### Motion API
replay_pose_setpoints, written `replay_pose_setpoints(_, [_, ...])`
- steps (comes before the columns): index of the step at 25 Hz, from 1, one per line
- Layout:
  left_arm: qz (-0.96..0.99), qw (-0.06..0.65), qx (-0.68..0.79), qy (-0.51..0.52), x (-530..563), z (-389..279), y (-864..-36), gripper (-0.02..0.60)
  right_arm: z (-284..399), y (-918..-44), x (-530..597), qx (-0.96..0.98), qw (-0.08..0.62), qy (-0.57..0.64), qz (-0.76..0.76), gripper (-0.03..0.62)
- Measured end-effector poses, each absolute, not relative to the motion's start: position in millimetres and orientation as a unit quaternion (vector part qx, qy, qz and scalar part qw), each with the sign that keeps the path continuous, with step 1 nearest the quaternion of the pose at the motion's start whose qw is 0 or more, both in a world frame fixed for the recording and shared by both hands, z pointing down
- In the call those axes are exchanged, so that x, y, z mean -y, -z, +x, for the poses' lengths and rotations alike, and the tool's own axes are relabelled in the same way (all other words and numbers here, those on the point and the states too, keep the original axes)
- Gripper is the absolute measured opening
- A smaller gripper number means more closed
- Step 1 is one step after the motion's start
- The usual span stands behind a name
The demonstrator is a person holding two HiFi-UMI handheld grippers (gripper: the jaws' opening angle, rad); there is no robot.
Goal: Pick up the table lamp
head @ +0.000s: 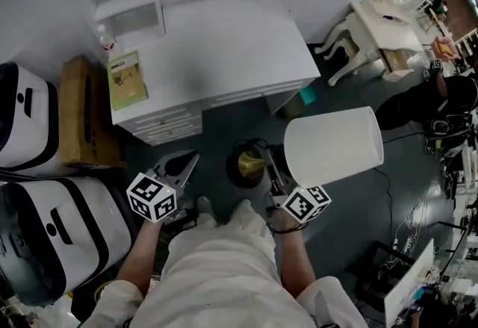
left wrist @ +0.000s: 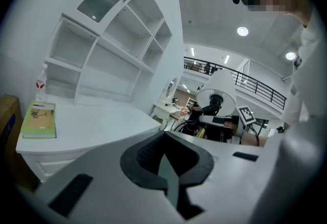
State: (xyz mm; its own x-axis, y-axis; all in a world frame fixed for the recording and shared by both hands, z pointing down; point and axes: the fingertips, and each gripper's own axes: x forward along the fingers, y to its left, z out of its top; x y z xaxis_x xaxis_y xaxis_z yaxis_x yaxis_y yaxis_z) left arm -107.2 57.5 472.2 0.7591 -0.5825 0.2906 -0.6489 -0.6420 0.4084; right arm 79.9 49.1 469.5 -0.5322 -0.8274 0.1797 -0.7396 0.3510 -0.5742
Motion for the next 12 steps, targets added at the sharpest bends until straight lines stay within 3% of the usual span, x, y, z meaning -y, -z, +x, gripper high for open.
replay_pose_setpoints(6, [0.900,0.245,0.354,-0.065,-70.0,-92.0,-464.5,0.008,89.9,-462.2,-63.9,-0.818,0.113,0.330,-0.457,0.080])
replay_pose_setpoints(12, [0.898,0.242,0.363,-0.061,-83.0,-70.1,-457.4,0.008,103.5,-469.2,-78.6,-0.823,0.102,0.336,-0.447,0.080])
